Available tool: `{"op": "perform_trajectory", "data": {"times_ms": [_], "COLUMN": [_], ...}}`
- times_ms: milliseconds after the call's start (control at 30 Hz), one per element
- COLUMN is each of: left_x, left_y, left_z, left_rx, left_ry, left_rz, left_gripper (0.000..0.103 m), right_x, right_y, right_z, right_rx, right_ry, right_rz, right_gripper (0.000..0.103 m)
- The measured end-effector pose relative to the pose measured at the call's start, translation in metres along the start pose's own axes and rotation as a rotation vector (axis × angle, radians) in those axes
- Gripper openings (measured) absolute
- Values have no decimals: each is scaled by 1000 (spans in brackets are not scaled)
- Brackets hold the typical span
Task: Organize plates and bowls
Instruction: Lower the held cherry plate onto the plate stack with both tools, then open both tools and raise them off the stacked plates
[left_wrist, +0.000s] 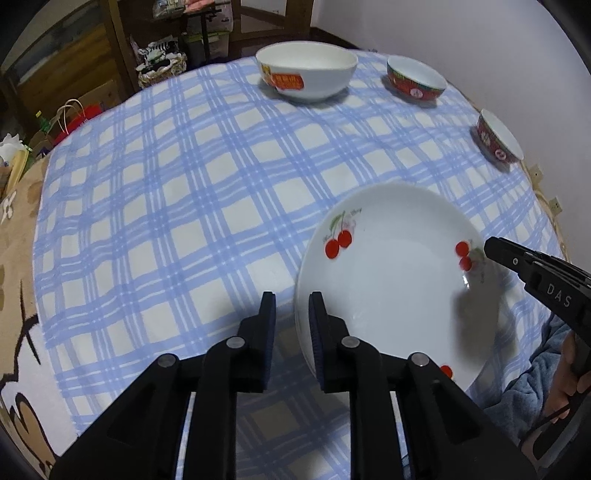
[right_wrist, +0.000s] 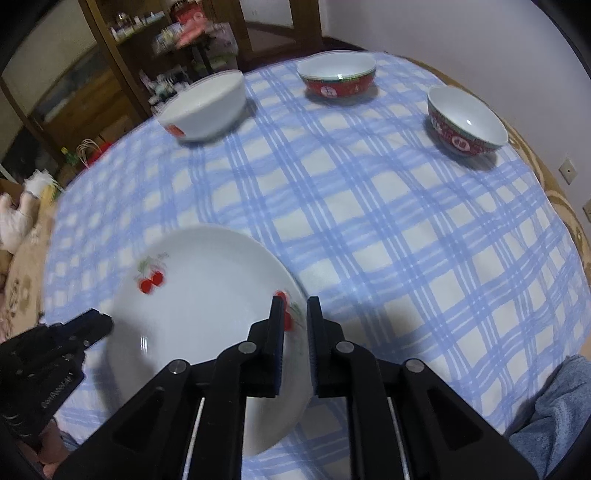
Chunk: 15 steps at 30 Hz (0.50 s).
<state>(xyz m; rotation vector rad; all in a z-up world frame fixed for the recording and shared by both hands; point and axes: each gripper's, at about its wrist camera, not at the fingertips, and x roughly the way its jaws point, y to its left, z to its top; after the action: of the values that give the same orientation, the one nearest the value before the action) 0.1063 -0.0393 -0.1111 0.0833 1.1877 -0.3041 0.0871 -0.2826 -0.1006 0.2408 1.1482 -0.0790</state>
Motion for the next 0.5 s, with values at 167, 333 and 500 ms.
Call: {"op": "perform_trajectory", "data": {"times_ms": [167,333,500], "left_x": [-16,-19,-22], "left_y": [8,21,24], "left_z": [11,27,48], "left_rx": [-44,-81,-46], "left_ry": [-53,-41,-55], "left_rz": [31,52,70], "left_gripper": [47,55,75], "right_x": [-13,-17,-21], "right_y": [7,13,14], "right_z": [14,36,64], "right_rx": [-18,-30,-30], "right_ry": [-50,-37,-63], "right_rz": [76,111,100], "right_gripper": [12,18,51]}}
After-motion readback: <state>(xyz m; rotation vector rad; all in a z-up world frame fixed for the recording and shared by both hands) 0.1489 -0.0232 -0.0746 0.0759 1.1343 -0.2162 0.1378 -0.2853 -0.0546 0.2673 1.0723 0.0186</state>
